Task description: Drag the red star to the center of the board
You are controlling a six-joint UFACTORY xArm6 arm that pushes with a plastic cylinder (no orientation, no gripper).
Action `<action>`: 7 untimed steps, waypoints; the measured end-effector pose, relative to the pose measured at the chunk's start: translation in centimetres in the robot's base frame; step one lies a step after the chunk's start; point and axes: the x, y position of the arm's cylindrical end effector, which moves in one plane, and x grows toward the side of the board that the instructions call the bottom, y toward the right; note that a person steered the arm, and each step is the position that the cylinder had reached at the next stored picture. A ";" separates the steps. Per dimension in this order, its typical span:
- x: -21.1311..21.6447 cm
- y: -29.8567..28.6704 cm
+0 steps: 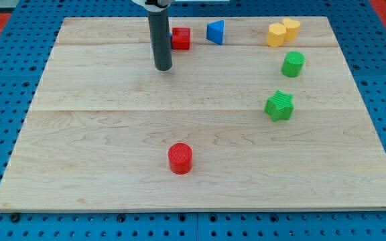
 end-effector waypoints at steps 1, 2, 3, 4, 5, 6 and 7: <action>0.6 0.1; 1.8 1.3; 0.1 3.4; -5.0 8.3; -9.0 5.9; -11.5 3.6; -13.5 0.5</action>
